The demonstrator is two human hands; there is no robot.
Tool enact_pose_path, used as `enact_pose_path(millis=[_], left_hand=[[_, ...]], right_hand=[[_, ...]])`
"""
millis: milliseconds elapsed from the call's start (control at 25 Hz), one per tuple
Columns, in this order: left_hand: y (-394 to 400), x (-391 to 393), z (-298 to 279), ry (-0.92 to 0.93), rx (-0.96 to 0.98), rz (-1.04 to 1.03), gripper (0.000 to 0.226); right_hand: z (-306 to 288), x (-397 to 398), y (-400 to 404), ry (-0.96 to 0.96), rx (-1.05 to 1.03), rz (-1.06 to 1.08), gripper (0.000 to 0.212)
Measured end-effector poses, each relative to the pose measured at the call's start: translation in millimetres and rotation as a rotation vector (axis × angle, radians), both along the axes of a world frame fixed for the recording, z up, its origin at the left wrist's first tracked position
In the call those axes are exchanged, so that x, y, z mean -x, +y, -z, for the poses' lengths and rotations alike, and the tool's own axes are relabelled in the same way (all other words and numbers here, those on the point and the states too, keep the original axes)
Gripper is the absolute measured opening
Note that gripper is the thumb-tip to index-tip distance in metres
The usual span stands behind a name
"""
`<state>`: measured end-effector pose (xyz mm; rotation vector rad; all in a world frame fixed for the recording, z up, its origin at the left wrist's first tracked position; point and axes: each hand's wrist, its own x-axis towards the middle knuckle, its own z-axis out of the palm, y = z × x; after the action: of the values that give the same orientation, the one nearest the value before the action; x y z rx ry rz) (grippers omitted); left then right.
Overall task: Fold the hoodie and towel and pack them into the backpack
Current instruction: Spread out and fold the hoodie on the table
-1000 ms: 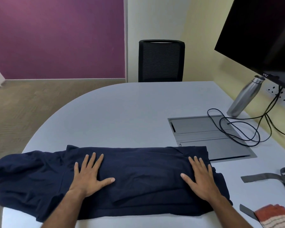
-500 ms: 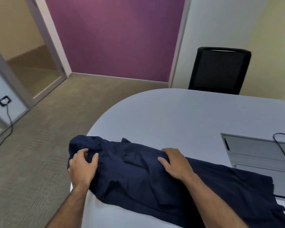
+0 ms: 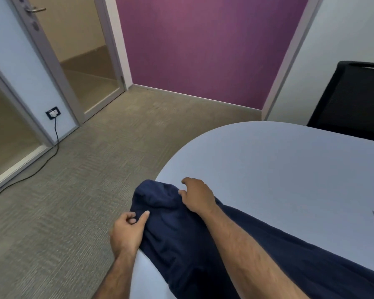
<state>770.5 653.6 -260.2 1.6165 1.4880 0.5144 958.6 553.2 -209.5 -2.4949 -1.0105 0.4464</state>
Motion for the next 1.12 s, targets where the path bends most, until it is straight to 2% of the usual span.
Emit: enact_pose_path(millis=[160,280,400,520,840,920,1040,1120], left_hand=[[6.5,-4.2,14.0,-0.018,-0.052,-0.032,0.02],[7.4,-2.2,10.2,-0.041,-0.109,-0.023,0.024],[1.5,1.5,0.4,-0.142,-0.177,-0.014,0.024],[-11.6,3.1,-13.2,-0.314,-0.363,0.07,0.022],[-105.7,-14.2,-72.0,-0.539,-0.957,0.611,0.011],[-140.9,-21.0,-82.7,-0.596,-1.06,0.798,0.009],[-200.9,-30.5,-87.3,-0.589,-1.153,1.186,0.01],[-234.9,-35.8,-75.2,-0.444,-1.054,1.569,0.01]], right_hand=[[18.2,5.1,32.6,0.072,0.074,-0.041,0.041],[24.5,8.0,38.6,0.058,0.083,-0.045,0.02],[19.9,8.4,29.1,0.086,-0.015,0.008,0.019],[4.1,1.9,7.8,0.152,-0.162,0.07,0.019],[-50.6,-5.3,-111.5,0.581,-0.573,0.362,0.012],[-57.3,-3.7,-153.3,0.686,-0.642,0.407,0.02],[-44.3,-3.0,-226.3,0.767,-0.607,0.552,0.033],[-22.9,-3.1,-278.1,0.811,-0.586,0.671,0.027]])
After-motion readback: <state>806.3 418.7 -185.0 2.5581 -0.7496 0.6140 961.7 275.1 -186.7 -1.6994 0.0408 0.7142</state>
